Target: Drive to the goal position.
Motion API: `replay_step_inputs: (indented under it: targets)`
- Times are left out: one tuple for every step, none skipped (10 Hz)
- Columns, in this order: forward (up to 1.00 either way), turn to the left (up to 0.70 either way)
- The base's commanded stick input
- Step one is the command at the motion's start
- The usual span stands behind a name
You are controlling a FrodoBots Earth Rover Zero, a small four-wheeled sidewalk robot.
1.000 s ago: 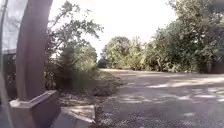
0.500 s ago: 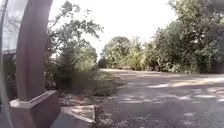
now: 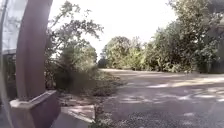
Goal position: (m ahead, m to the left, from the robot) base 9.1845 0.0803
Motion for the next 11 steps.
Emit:
replay_step_inputs:
  targets:
    - [0.05, 0.0]
    - [0.05, 0.0]
    - [0.05, 0.0]
    - [0.05, 0.0]
    - [0.05, 0.0]
    - [0.05, 0.0]
    - [0.05, 0.0]
    - [0.05, 0.0]
    - [0.05, 0.0]
    - [0.02, 0.0]
    - [0.0, 0.0]
